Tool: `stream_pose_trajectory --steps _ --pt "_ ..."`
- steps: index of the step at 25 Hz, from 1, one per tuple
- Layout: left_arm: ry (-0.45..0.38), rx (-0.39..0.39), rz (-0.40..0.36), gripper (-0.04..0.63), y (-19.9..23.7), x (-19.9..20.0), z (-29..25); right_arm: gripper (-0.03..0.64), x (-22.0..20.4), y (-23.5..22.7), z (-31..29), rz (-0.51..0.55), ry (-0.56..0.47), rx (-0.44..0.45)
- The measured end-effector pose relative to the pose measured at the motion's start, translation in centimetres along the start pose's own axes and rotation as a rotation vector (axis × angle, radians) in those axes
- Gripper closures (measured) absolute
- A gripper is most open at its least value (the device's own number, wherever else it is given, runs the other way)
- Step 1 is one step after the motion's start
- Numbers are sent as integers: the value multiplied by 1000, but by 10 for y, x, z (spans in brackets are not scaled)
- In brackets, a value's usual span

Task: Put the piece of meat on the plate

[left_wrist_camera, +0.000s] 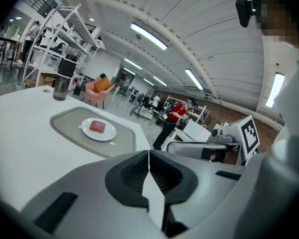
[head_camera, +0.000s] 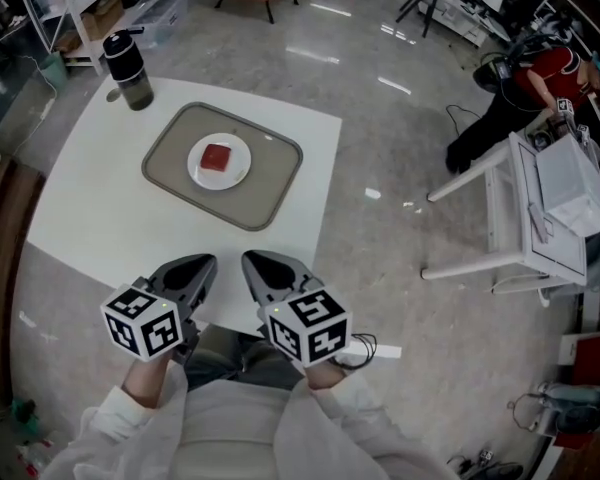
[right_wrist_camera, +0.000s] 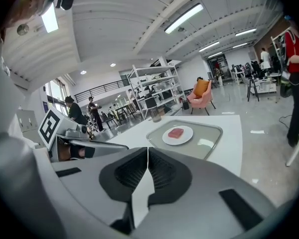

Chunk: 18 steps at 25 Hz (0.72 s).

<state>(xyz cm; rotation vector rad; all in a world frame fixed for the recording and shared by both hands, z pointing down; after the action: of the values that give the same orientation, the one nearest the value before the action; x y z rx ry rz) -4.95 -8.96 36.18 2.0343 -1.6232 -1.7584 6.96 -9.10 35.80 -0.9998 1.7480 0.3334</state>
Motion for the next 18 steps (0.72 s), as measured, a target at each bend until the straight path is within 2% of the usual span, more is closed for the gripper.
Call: stream_pose_trajectory --steps 7,18 --pt "35 -15 26 581 -1 -12 9 600 -1 9 8 -13 -12 -38" --pt "53 -40 -21 581 -8 -7 12 601 2 15 20 12 -49 -114"
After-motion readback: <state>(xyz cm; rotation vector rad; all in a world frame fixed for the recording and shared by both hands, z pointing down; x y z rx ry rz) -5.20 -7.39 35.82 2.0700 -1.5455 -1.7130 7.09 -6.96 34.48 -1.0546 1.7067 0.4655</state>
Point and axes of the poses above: the fingertips, and each gripper's own axes: z backward along the fingers, y to its left, x out of its top, the point moved 5 cm from there along z, backward along the fingers, and after that the axes turned 7 degrees about z, right-handed, at the moved point
